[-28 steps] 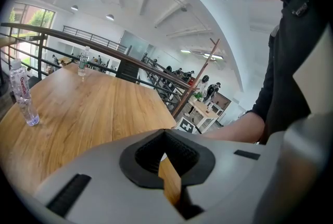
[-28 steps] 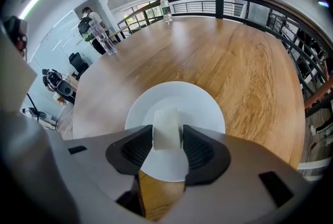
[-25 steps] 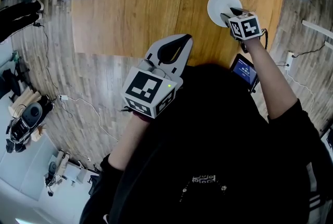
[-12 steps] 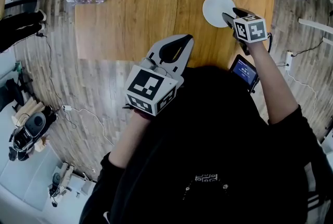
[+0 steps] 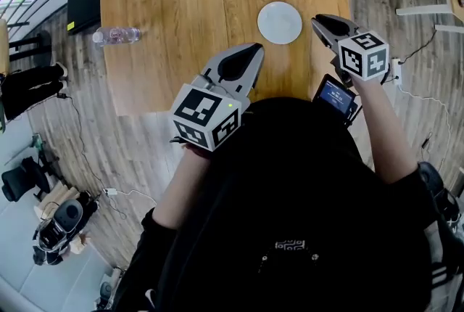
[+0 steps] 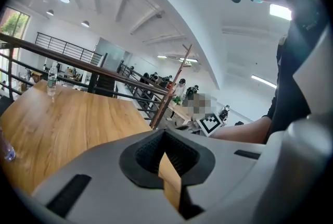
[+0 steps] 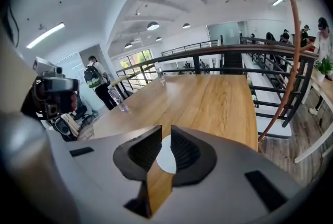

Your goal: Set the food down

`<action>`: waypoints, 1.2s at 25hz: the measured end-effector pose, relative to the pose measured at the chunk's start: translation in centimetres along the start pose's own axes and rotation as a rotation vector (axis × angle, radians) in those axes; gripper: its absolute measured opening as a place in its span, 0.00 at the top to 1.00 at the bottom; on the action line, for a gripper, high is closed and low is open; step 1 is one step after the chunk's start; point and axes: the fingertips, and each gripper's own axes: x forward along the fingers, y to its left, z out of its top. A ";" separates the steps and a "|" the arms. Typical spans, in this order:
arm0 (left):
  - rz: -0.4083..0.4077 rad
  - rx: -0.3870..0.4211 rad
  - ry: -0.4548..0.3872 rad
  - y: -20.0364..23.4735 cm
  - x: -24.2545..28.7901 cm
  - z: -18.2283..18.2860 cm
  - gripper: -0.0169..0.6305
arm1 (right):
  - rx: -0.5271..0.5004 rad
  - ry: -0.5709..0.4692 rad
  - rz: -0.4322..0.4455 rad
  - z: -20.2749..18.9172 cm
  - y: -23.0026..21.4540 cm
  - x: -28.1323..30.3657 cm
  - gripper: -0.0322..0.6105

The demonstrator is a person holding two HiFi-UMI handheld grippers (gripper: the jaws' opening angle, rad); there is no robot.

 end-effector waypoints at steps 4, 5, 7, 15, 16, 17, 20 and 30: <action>-0.038 0.031 -0.015 -0.4 0.5 1.8 0.98 | 0.041 -0.093 0.027 1.4 1.3 -3.8 0.91; -0.045 0.040 -0.020 -0.5 0.7 2.2 0.98 | 0.050 -0.115 0.046 1.8 1.8 -4.5 0.92; -0.063 0.061 -0.027 -1.0 0.9 2.8 0.98 | 0.051 -0.150 0.078 2.4 2.9 -5.9 0.92; -0.123 0.141 -0.092 -2.5 0.4 5.9 0.98 | -0.011 -0.315 0.099 7.7 6.7 -11.7 0.92; -0.133 0.151 -0.101 -2.8 0.4 6.3 0.98 | -0.031 -0.340 0.081 8.5 7.0 -12.4 0.92; -0.144 0.162 -0.109 -3.2 0.5 6.6 0.98 | -0.054 -0.364 0.068 9.2 7.2 -13.0 0.92; -0.171 0.188 -0.118 -4.2 1.2 7.2 0.98 | -0.088 -0.419 0.069 10.6 7.7 -14.3 0.92; -0.190 0.207 -0.083 -3.9 2.3 7.0 0.98 | -0.087 -0.439 0.059 10.7 7.7 -14.5 0.92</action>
